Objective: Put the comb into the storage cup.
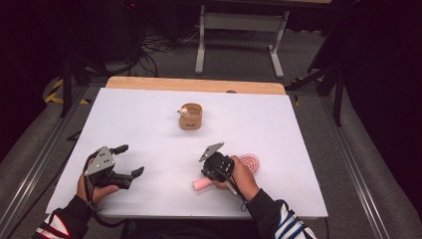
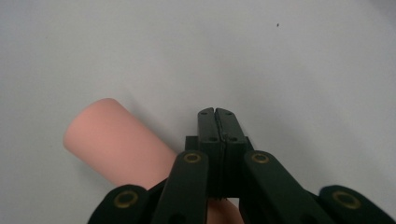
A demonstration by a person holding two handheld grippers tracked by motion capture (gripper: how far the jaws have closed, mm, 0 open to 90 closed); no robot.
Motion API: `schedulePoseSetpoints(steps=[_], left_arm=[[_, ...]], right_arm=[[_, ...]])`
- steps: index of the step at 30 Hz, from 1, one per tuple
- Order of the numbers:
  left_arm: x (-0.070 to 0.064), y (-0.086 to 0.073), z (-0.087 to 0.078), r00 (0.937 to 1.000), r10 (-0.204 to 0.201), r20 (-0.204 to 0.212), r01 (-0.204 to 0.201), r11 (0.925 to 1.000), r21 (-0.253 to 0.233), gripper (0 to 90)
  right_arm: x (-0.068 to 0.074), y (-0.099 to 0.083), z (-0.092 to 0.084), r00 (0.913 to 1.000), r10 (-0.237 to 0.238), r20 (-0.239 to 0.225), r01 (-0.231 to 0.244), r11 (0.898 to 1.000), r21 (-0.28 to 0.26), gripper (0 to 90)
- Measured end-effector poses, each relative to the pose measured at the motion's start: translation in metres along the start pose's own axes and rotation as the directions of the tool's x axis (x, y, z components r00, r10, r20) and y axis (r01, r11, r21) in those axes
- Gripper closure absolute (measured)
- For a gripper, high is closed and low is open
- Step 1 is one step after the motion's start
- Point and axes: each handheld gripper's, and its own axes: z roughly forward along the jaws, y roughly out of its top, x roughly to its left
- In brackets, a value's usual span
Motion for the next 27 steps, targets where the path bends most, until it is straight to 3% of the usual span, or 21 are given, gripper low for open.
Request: schedulePoseSetpoints(steps=[7,16,27], left_arm=[[0.000,0.000,0.001,1.0000,0.003,0.000,-0.003,1.0000,0.005,8.5],[-0.001,0.000,0.001,1.0000,0.004,-0.002,-0.004,0.9999,0.010,9.1],[-0.001,0.000,0.002,0.9998,0.011,-0.015,-0.011,0.9997,0.023,9.7]], right_arm=[[-0.002,-0.014,-0.005,0.9997,0.017,-0.017,-0.017,0.999,-0.034,90.0],[-0.001,-0.028,-0.013,0.9998,-0.003,0.017,0.004,0.999,-0.041,90.0],[0.001,-0.054,-0.030,0.9993,0.016,0.035,-0.014,0.998,-0.059,90.0]])
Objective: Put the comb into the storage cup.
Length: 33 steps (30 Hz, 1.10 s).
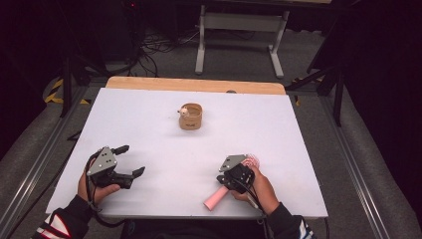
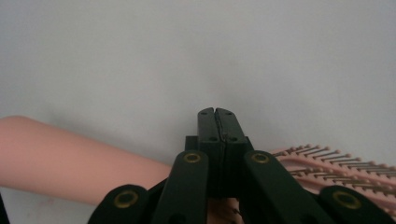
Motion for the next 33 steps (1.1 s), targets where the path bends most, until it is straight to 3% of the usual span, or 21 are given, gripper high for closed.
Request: schedulePoseSetpoints(steps=[3,4,5,8,10,16,19,22,24,25,30,33], left_arm=[[0.000,0.000,0.000,1.0000,0.003,-0.001,-0.003,1.0000,0.002,9.8],[0.000,0.000,0.000,1.0000,0.002,-0.001,-0.002,1.0000,0.003,9.8],[0.000,0.000,0.001,1.0000,-0.002,0.002,0.002,1.0000,0.005,9.8],[0.000,0.000,0.001,1.0000,0.001,0.002,-0.001,1.0000,0.009,9.9],[0.000,0.000,0.001,1.0000,0.002,0.002,-0.002,0.9999,0.010,9.9],[0.000,0.000,0.002,1.0000,0.003,0.006,-0.003,0.9999,0.012,10.0],[0.000,-0.001,0.004,0.9997,0.007,0.022,-0.007,0.9997,0.025,9.9],[-0.001,0.000,0.005,0.9996,0.014,0.025,-0.015,0.9995,0.030,9.9],[-0.001,0.000,0.005,0.9995,0.016,0.027,-0.016,0.9994,0.029,10.0],[-0.001,0.000,0.005,0.9995,0.015,0.028,-0.016,0.9994,0.029,9.9],[0.000,-0.001,0.005,0.9997,0.008,0.023,-0.009,0.9997,0.024,10.0],[0.000,-0.002,0.007,0.9996,0.009,0.026,-0.010,0.9993,0.037,9.9]], right_arm=[[0.001,-0.004,-0.002,1.0000,0.001,0.005,-0.001,1.000,0.000,90.0],[0.003,-0.008,-0.006,0.9987,-0.032,0.039,0.031,0.999,0.019,90.0],[0.003,-0.009,-0.007,0.9983,-0.038,0.045,0.037,0.999,0.024,90.0],[0.000,-0.015,-0.010,0.9989,-0.027,0.038,0.027,1.000,0.015,90.0],[0.002,-0.017,-0.012,0.9944,-0.068,0.081,0.065,0.997,0.040,90.0],[0.004,-0.023,-0.022,0.9957,-0.047,0.080,0.047,0.999,-0.002,88.8],[0.016,-0.022,-0.028,0.9962,-0.077,0.040,0.078,0.997,-0.025,89.6],[0.022,-0.024,-0.026,0.9969,-0.078,0.015,0.078,0.996,-0.031,90.0],[0.025,-0.027,-0.024,0.9968,-0.079,-0.009,0.079,0.997,-0.017,90.0],[0.025,-0.028,-0.024,0.9960,-0.089,-0.002,0.090,0.996,0.013,90.0],[0.020,-0.035,-0.028,0.9958,-0.092,0.003,0.092,0.995,0.045,90.0],[0.008,-0.048,-0.037,0.9981,-0.054,0.030,0.053,0.997,0.047,90.0]])
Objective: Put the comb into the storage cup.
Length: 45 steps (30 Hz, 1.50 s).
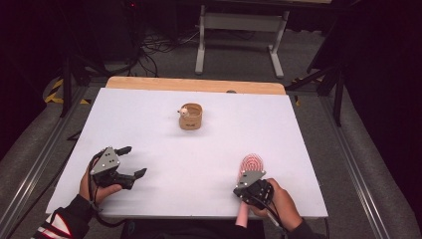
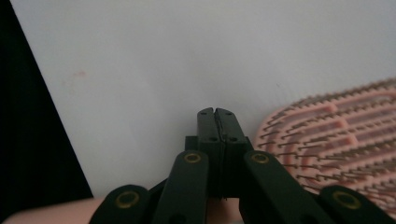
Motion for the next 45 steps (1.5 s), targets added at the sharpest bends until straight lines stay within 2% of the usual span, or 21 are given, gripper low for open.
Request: schedulePoseSetpoints(steps=[5,11,15,18,21,23,24,25,26,27,29,30,31,32,34,36,37,39,40,42,45], left_arm=[[-0.002,0.001,0.003,1.0000,0.003,0.003,-0.003,1.0000,0.007,10.0],[-0.002,0.000,0.005,1.0000,0.003,0.008,-0.003,0.9999,0.017,10.0],[-0.001,0.000,0.003,1.0000,0.002,0.005,-0.002,0.9999,0.011,10.0],[-0.001,0.000,0.001,1.0000,0.002,0.003,-0.002,1.0000,0.005,10.0],[-0.001,0.000,-0.001,1.0000,0.003,0.002,-0.003,1.0000,0.004,10.0],[0.000,0.000,-0.003,1.0000,0.001,-0.002,-0.001,1.0000,-0.003,10.0],[0.000,0.000,-0.003,1.0000,0.001,-0.002,-0.001,1.0000,-0.003,10.0],[0.000,0.000,-0.004,1.0000,0.001,-0.001,-0.001,1.0000,-0.003,10.0],[-0.001,0.001,-0.004,1.0000,0.003,-0.001,-0.003,1.0000,-0.004,10.0],[-0.001,0.001,-0.004,1.0000,0.004,0.000,-0.004,1.0000,-0.006,9.9],[-0.001,0.001,-0.005,1.0000,0.004,0.000,-0.004,1.0000,-0.006,9.9],[-0.001,0.001,-0.005,1.0000,0.004,0.001,-0.004,1.0000,-0.005,9.9],[-0.001,0.001,-0.005,1.0000,0.004,0.001,-0.004,1.0000,-0.005,9.9],[-0.001,0.001,-0.004,1.0000,0.004,0.002,-0.004,1.0000,-0.003,9.9],[-0.002,0.002,-0.004,1.0000,0.008,0.003,-0.008,1.0000,0.000,9.9],[-0.002,0.002,-0.004,0.9999,0.011,0.006,-0.011,0.9999,0.002,9.9],[-0.002,0.002,-0.004,0.9999,0.013,0.011,-0.013,0.9999,0.002,9.9],[-0.003,0.002,-0.003,0.9998,0.013,0.014,-0.013,0.9999,0.005,9.9],[-0.003,0.002,-0.003,0.9998,0.013,0.014,-0.013,0.9999,0.005,9.9],[-0.003,0.002,-0.004,0.9998,0.017,0.014,-0.017,0.9998,0.008,9.9],[-0.003,0.002,-0.004,0.9998,0.017,0.013,-0.017,0.9998,0.005,9.9]], right_arm=[[-0.019,-0.018,-0.009,0.9974,0.053,0.050,-0.053,0.999,0.011,90.0],[-0.038,-0.032,-0.015,0.9882,0.103,0.113,-0.104,0.995,0.000,90.0],[-0.039,-0.035,-0.021,0.9836,0.145,0.106,-0.142,0.989,-0.040,86.9],[-0.034,-0.037,-0.032,0.9743,0.191,0.119,-0.180,0.979,-0.101,78.8],[-0.029,-0.042,-0.042,0.9568,0.264,0.123,-0.243,0.957,-0.161,60.9],[-0.024,-0.045,-0.049,0.9398,0.307,0.150,-0.274,0.939,-0.206,45.7],[-0.023,-0.047,-0.052,0.9252,0.338,0.173,-0.296,0.927,-0.228,33.2],[-0.024,-0.048,-0.054,0.8922,0.397,0.215,-0.344,0.906,-0.246,23.4],[-0.025,-0.050,-0.056,0.8552,0.452,0.254,-0.393,0.885,-0.251,19.3],[-0.025,-0.053,-0.057,0.8246,0.488,0.286,-0.424,0.868,-0.258,17.2],[-0.026,-0.058,-0.053,0.7977,0.539,0.270,-0.488,0.840,-0.236,16.1],[-0.026,-0.060,-0.049,0.7887,0.551,0.273,-0.505,0.834,-0.225,14.1],[-0.026,-0.060,-0.049,0.7887,0.551,0.273,-0.505,0.834,-0.225,14.1],[-0.025,-0.061,-0.044,0.7787,0.562,0.278,-0.522,0.827,-0.211,13.7],[-0.027,-0.066,-0.027,0.7657,0.577,0.284,-0.565,0.814,-0.131,13.8],[-0.027,-0.066,-0.024,0.7620,0.581,0.286,-0.572,0.811,-0.125,13.1],[-0.028,-0.065,-0.022,0.7526,0.586,0.300,-0.575,0.807,-0.134,14.6],[-0.029,-0.064,-0.022,0.7537,0.583,0.303,-0.569,0.810,-0.144,21.3],[-0.029,-0.063,-0.022,0.7601,0.575,0.302,-0.559,0.816,-0.146,24.9],[-0.030,-0.063,-0.024,0.7654,0.572,0.295,-0.554,0.819,-0.149,35.1],[-0.030,-0.064,-0.025,0.7623,0.578,0.291,-0.557,0.815,-0.159,40.6]])
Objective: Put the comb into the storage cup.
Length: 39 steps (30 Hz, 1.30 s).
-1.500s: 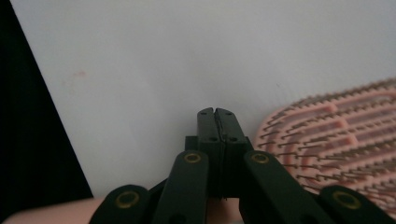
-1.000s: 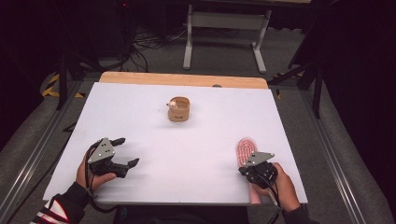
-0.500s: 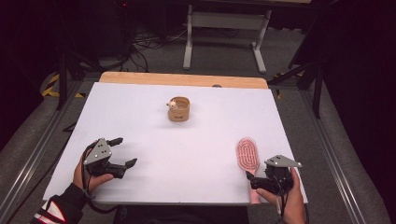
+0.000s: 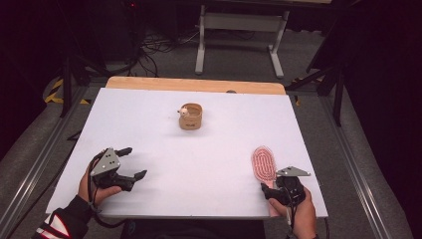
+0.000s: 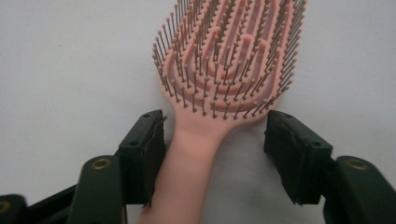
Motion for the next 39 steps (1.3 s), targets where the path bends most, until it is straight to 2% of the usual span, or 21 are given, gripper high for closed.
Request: schedulePoseSetpoints(steps=[1,2,6,7,11,16,17,24,28,32,36,37,39], left_arm=[[0.000,0.000,0.000,1.0000,-0.002,0.000,0.002,1.0000,-0.003,9.9],[0.000,0.000,-0.001,1.0000,-0.004,0.000,0.004,1.0000,-0.002,9.9],[0.000,0.000,-0.001,1.0000,-0.003,0.000,0.003,1.0000,-0.001,9.9],[0.000,0.000,0.000,1.0000,-0.003,0.001,0.003,1.0000,0.002,9.9],[-0.001,0.001,0.002,1.0000,0.003,0.003,-0.003,1.0000,0.007,9.9],[-0.001,0.001,0.001,1.0000,0.000,0.002,0.000,1.0000,0.006,9.9],[-0.001,0.001,0.002,1.0000,-0.001,0.002,0.001,1.0000,0.008,9.9],[-0.002,0.001,0.003,0.9999,-0.005,0.009,0.005,0.9999,0.009,9.9],[-0.002,0.002,0.005,0.9999,-0.009,0.010,0.009,0.9999,0.006,10.0],[-0.003,0.003,0.007,0.9998,-0.010,0.016,0.010,0.9999,0.005,10.0],[-0.004,0.005,0.009,0.9997,-0.009,0.020,0.009,1.0000,0.001,9.8],[-0.004,0.005,0.009,0.9997,-0.009,0.020,0.009,1.0000,0.001,9.8],[-0.002,0.008,0.008,0.9999,-0.007,0.016,0.007,1.0000,0.003,9.4]], right_arm=[[-0.001,0.000,0.000,1.0000,0.007,0.000,-0.007,1.000,-0.004,42.6],[-0.005,-0.001,-0.001,0.9997,0.023,0.008,-0.023,1.000,-0.019,57.3],[-0.011,-0.002,-0.001,0.9997,0.024,0.001,-0.024,0.999,-0.028,68.2],[-0.014,-0.001,-0.001,0.9997,0.016,-0.017,-0.016,1.000,-0.023,68.5],[-0.016,-0.001,0.000,0.9995,-0.013,-0.029,0.012,0.999,-0.032,68.7],[-0.017,0.001,0.001,0.9986,-0.017,-0.050,0.015,0.999,-0.051,68.8],[-0.017,0.002,0.002,0.9980,-0.034,-0.054,0.030,0.997,-0.067,68.8],[-0.016,0.007,0.003,0.9966,-0.043,-0.070,0.034,0.991,-0.126,68.9],[-0.014,0.011,-0.001,0.9964,-0.065,-0.056,0.053,0.982,-0.183,69.0],[-0.012,0.017,-0.007,0.9957,-0.078,-0.049,0.063,0.965,-0.256,69.0],[-0.010,0.024,-0.011,0.9948,-0.093,-0.040,0.077,0.951,-0.299,69.0],[-0.010,0.024,-0.011,0.9948,-0.093,-0.040,0.077,0.951,-0.299,69.0],[-0.006,0.029,-0.011,0.9932,-0.112,-0.032,0.095,0.941,-0.325,68.9]])
